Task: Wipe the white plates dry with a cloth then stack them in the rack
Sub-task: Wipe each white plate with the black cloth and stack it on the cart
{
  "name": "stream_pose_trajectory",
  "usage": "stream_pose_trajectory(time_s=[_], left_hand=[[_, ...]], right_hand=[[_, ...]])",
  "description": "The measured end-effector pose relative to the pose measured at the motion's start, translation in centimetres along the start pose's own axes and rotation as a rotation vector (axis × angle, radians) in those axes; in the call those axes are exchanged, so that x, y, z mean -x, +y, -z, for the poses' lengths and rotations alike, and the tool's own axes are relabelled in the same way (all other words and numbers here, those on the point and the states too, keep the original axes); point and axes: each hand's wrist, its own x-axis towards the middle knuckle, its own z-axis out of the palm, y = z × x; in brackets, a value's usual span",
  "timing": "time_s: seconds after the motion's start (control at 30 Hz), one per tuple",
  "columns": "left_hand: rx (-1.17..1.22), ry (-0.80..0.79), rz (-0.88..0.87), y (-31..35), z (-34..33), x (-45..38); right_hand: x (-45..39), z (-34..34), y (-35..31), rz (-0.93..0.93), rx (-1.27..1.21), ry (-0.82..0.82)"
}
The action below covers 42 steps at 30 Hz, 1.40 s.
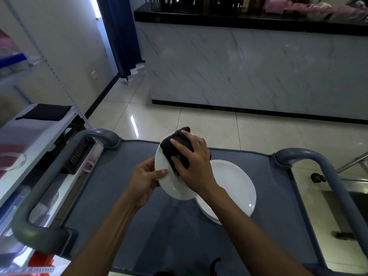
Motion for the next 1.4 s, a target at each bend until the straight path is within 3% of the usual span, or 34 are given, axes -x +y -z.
stream_pose_trajectory(time_s=[0.13,0.23,0.5,0.9,1.4], left_hand=[[-0.001,-0.014,0.009,0.2,-0.2,-0.1],[0.019,-0.009,-0.007,0.4,-0.3,-0.3],[0.108,0.045,-0.017,-0.3,0.1,0.2],[0.223,0.154,-0.010,-1.3,0.2,0.5],[0.277,0.274,-0.077,-1.2,-4.4,0.0]], right_hand=[[-1.4,0.2,0.7,0.147,0.084,0.073],[-2.6,0.4,1.3,0.155,0.086,0.078],[-3.4,1.9,3.3,-0.070,-0.021,0.091],[-1.4,3.8,5.4,-0.253,-0.162,0.082],[4.7,3.5,3.6,-0.262,-0.149,0.168]])
